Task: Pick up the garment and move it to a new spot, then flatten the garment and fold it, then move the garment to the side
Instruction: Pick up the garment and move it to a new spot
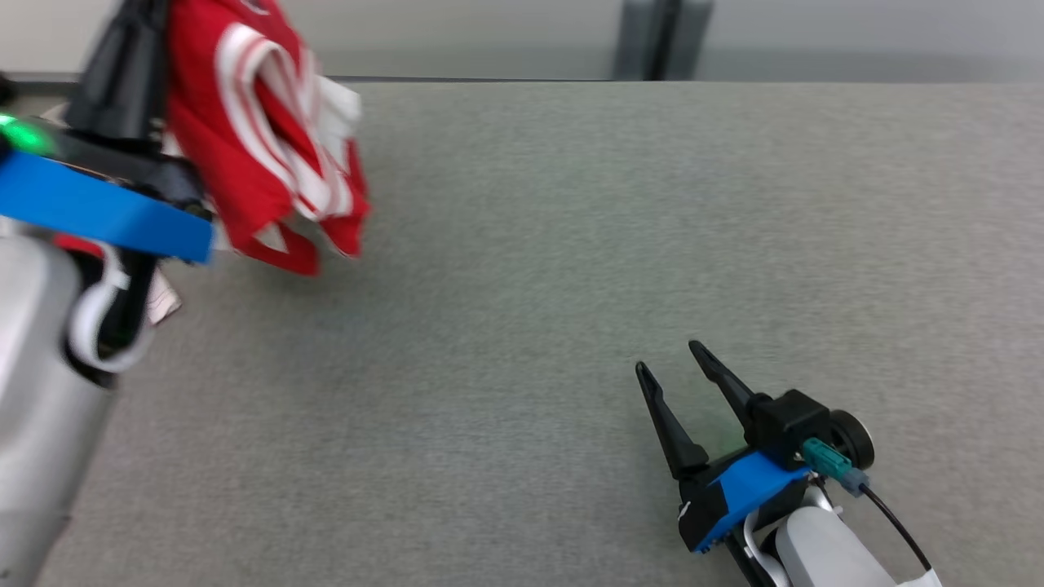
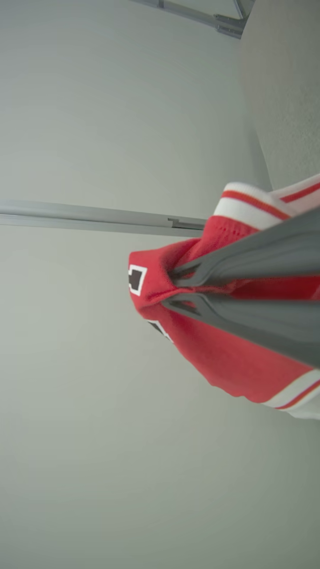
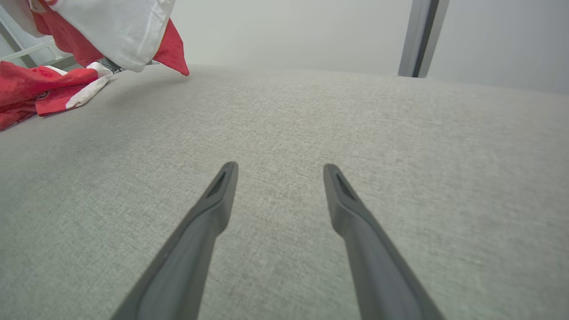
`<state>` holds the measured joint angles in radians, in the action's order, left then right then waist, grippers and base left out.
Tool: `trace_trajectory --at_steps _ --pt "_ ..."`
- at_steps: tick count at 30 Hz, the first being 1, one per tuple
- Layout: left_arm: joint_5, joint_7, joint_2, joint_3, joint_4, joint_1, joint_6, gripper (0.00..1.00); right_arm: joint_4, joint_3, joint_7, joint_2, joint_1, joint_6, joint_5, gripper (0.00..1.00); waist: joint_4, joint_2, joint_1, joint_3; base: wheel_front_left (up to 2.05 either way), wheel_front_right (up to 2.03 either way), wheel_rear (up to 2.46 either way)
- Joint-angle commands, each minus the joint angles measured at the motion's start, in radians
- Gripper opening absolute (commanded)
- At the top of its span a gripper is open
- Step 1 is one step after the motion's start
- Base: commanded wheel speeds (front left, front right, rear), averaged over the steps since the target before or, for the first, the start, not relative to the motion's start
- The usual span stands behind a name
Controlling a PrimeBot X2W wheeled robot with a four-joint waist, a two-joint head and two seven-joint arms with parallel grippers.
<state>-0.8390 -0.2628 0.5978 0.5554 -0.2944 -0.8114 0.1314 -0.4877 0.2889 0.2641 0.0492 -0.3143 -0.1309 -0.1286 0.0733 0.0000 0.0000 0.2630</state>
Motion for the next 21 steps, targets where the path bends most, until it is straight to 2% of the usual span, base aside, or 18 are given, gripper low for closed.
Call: trace_trajectory --at_steps 1,6,12,13,14,15,16,21 --pt "-0.001 -0.003 -0.024 0.006 0.019 0.021 -0.001 0.00 0.008 -0.001 0.000 0.004 0.027 0.000 -0.007 1.00 -0.072 0.0000 0.0000 -0.057 0.00 0.00 0.00" --pt "-0.002 -0.003 -0.143 0.080 0.053 0.056 -0.001 0.00 0.026 -0.013 0.000 0.004 0.073 0.000 -0.012 1.00 -0.160 0.0000 0.0000 -0.081 0.00 0.00 0.00" --pt "0.029 -0.003 -0.266 0.199 0.004 0.091 -0.001 0.00 0.045 -0.015 0.001 0.003 0.103 0.000 -0.019 1.00 -0.245 0.0000 0.0000 -0.083 0.00 0.00 0.00" --pt "0.031 -0.003 -0.281 0.217 -0.014 0.100 -0.002 0.22 0.048 -0.016 0.001 0.003 0.106 0.000 -0.021 1.00 -0.255 0.0000 0.0000 -0.082 0.00 0.00 0.00" --pt "0.029 -0.003 -0.294 0.230 -0.042 0.112 -0.002 0.81 0.053 -0.016 0.001 0.003 0.107 0.000 -0.021 1.00 -0.264 0.0000 0.0000 -0.081 0.00 0.00 0.00" --pt "0.029 -0.003 -0.294 0.230 -0.042 0.112 -0.002 0.81 0.053 -0.016 0.001 0.003 0.107 0.000 -0.021 1.00 -0.264 0.0000 0.0000 -0.081 0.00 0.00 0.00" --pt "0.032 -0.003 -0.307 0.239 -0.059 0.118 -0.002 1.00 0.058 -0.018 0.000 0.003 0.109 0.000 -0.022 1.00 -0.270 0.0000 0.0000 -0.080 0.00 0.00 0.00" --pt "0.040 -0.003 -0.331 0.233 -0.146 0.174 -0.002 1.00 0.071 -0.036 0.001 0.003 0.121 0.000 -0.024 1.00 -0.272 0.0000 0.0000 -0.077 0.00 0.00 0.00"
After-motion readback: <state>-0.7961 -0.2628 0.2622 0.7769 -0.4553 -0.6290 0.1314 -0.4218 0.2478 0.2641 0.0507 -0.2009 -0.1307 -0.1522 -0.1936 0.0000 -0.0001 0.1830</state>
